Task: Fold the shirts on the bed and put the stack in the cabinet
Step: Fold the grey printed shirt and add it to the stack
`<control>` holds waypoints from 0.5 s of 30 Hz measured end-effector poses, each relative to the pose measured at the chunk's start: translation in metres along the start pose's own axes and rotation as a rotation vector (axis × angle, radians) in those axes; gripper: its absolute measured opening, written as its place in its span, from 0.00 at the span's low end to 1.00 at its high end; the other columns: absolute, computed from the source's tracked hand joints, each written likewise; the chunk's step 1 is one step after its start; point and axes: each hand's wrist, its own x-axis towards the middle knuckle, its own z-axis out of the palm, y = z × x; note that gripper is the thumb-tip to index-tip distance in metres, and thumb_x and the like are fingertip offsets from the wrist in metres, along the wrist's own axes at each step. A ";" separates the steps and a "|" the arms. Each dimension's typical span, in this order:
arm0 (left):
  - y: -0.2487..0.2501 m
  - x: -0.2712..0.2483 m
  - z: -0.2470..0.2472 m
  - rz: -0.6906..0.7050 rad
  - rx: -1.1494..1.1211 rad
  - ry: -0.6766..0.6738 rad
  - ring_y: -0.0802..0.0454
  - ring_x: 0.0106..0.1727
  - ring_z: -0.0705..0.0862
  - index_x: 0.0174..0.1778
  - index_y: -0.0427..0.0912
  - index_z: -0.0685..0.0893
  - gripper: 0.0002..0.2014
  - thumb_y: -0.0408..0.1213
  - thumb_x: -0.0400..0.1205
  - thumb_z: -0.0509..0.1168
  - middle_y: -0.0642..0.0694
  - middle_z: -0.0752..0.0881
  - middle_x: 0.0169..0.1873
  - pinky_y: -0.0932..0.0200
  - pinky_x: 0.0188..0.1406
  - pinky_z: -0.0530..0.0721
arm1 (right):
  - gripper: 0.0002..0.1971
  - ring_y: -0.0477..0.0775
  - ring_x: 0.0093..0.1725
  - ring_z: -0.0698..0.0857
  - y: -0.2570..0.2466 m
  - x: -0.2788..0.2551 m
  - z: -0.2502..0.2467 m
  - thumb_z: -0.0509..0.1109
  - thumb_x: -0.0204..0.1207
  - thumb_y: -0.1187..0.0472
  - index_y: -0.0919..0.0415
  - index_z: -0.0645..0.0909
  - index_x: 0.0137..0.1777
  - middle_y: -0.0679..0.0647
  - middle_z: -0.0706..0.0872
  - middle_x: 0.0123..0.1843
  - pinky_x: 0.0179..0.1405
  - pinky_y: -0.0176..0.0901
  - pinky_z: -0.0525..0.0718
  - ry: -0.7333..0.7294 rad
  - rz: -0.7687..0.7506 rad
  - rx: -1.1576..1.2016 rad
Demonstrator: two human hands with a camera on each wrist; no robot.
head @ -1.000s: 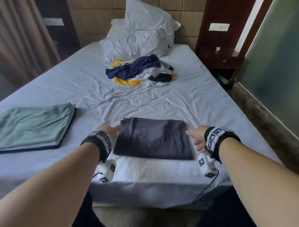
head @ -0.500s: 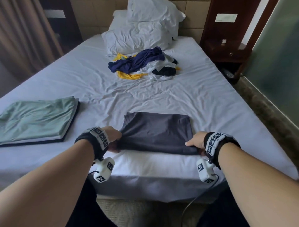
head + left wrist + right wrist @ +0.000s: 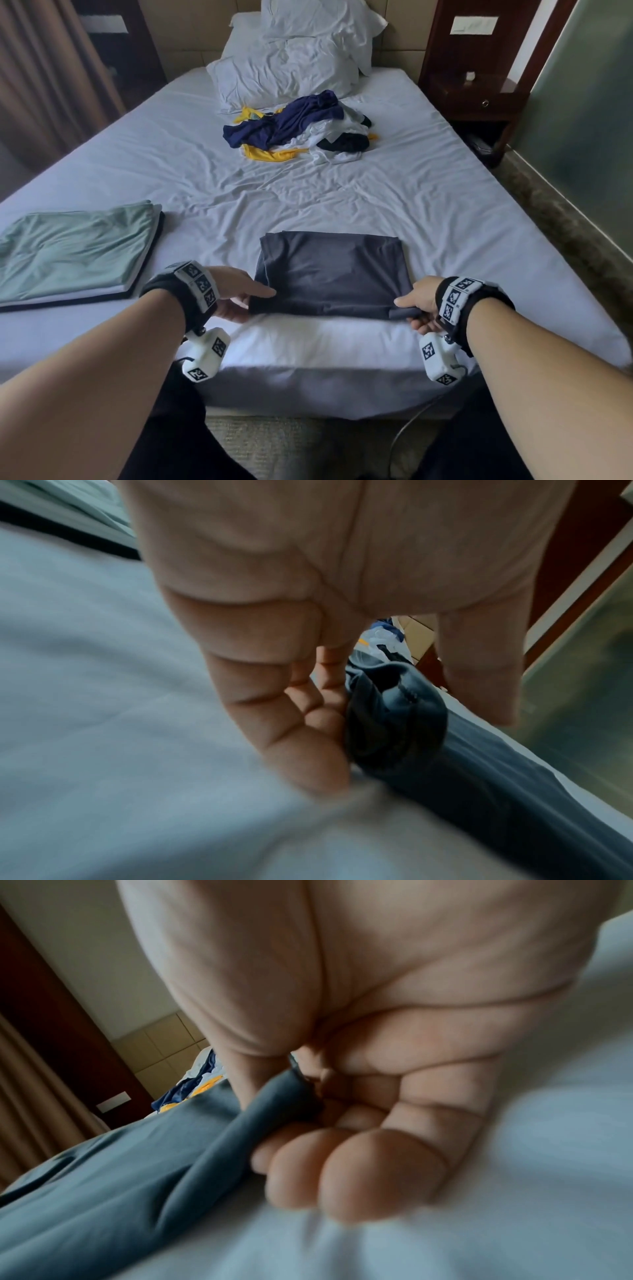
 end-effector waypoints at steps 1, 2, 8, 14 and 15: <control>0.001 0.001 0.002 -0.007 0.033 0.007 0.43 0.40 0.90 0.59 0.33 0.87 0.17 0.29 0.75 0.81 0.37 0.88 0.48 0.49 0.47 0.92 | 0.17 0.56 0.18 0.80 -0.001 0.001 0.000 0.70 0.86 0.56 0.70 0.78 0.43 0.63 0.83 0.25 0.15 0.35 0.76 -0.005 0.008 -0.023; 0.002 0.001 0.004 -0.009 0.077 0.032 0.43 0.40 0.90 0.59 0.34 0.86 0.18 0.26 0.74 0.80 0.36 0.89 0.47 0.49 0.47 0.92 | 0.17 0.55 0.16 0.79 -0.002 0.001 -0.001 0.70 0.86 0.56 0.71 0.78 0.43 0.63 0.83 0.23 0.14 0.34 0.75 -0.015 0.017 -0.042; 0.003 0.007 -0.008 -0.032 0.247 0.085 0.44 0.32 0.88 0.47 0.32 0.85 0.14 0.12 0.76 0.60 0.37 0.88 0.33 0.58 0.27 0.87 | 0.17 0.57 0.23 0.82 0.002 0.019 -0.002 0.72 0.84 0.54 0.71 0.80 0.47 0.64 0.85 0.29 0.21 0.41 0.79 -0.076 0.012 -0.019; 0.007 0.012 -0.007 -0.126 0.217 0.016 0.44 0.38 0.84 0.56 0.36 0.87 0.22 0.43 0.71 0.84 0.39 0.86 0.41 0.52 0.40 0.88 | 0.16 0.58 0.24 0.82 0.004 0.026 -0.002 0.73 0.83 0.56 0.72 0.80 0.50 0.65 0.85 0.30 0.26 0.46 0.81 -0.090 0.009 -0.004; 0.006 0.013 -0.005 -0.105 0.296 0.014 0.45 0.40 0.82 0.57 0.37 0.87 0.26 0.46 0.69 0.85 0.40 0.85 0.42 0.53 0.40 0.89 | 0.16 0.58 0.24 0.82 0.003 0.026 -0.002 0.72 0.84 0.56 0.72 0.80 0.50 0.65 0.84 0.30 0.26 0.46 0.82 -0.087 0.010 -0.006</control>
